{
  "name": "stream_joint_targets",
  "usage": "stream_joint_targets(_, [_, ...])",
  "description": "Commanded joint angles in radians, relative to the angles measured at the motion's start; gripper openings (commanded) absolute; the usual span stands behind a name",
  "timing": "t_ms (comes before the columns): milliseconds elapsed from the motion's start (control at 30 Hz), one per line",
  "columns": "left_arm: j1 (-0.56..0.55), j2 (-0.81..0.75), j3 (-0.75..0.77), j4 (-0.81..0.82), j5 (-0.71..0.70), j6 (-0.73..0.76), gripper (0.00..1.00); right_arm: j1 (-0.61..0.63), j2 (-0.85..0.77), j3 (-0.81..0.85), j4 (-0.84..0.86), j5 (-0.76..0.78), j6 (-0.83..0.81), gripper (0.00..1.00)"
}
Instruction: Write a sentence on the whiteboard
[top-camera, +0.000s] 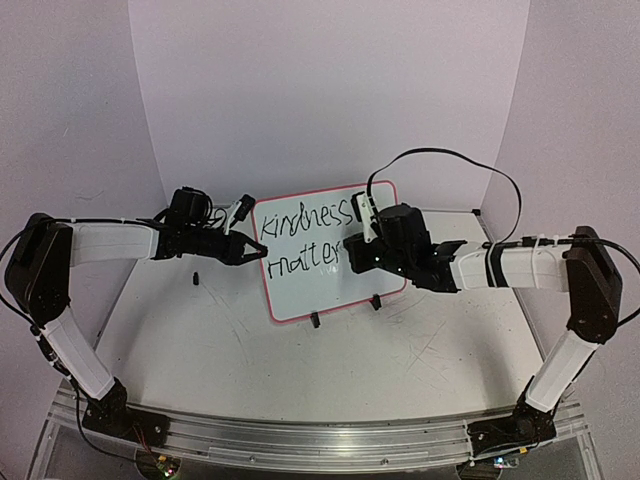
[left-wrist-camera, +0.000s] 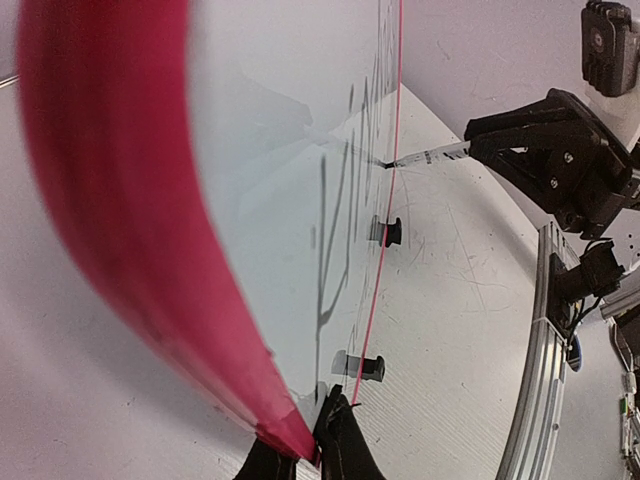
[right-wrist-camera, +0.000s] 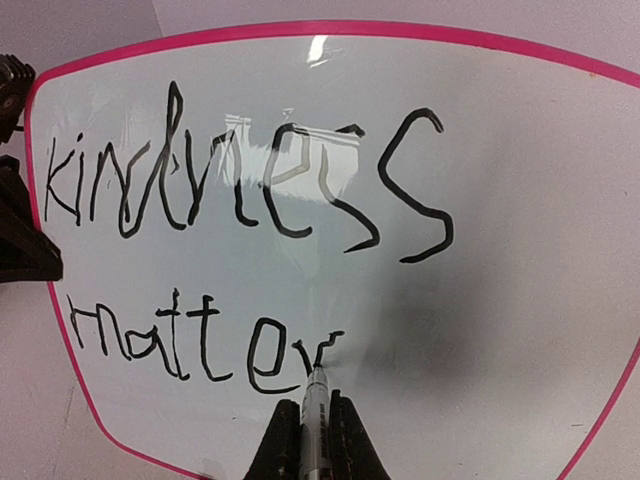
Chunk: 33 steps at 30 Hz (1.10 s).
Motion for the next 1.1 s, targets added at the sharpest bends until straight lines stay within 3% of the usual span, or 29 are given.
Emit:
stream_joint_targets(0, [0.016, 0.002, 0.023, -0.017, -0.225, 0.087, 0.0, 0.002, -0.011, -0.01, -0.001, 0.0, 0.014, 0.0])
stream_joint_targets(400, [0.016, 0.002, 0.022, -0.017, -0.225, 0.085, 0.0, 0.009, 0.006, -0.001, -0.027, -0.011, 0.017, 0.0])
stream_joint_targets(733, [0.015, -0.001, 0.024, -0.018, -0.228, 0.087, 0.0, 0.017, -0.193, -0.088, 0.0, -0.007, 0.041, 0.0])
stream_joint_targets(1067, [0.007, -0.004, 0.015, -0.019, -0.239, 0.099, 0.0, -0.003, -0.136, -0.053, -0.005, -0.008, -0.119, 0.0])
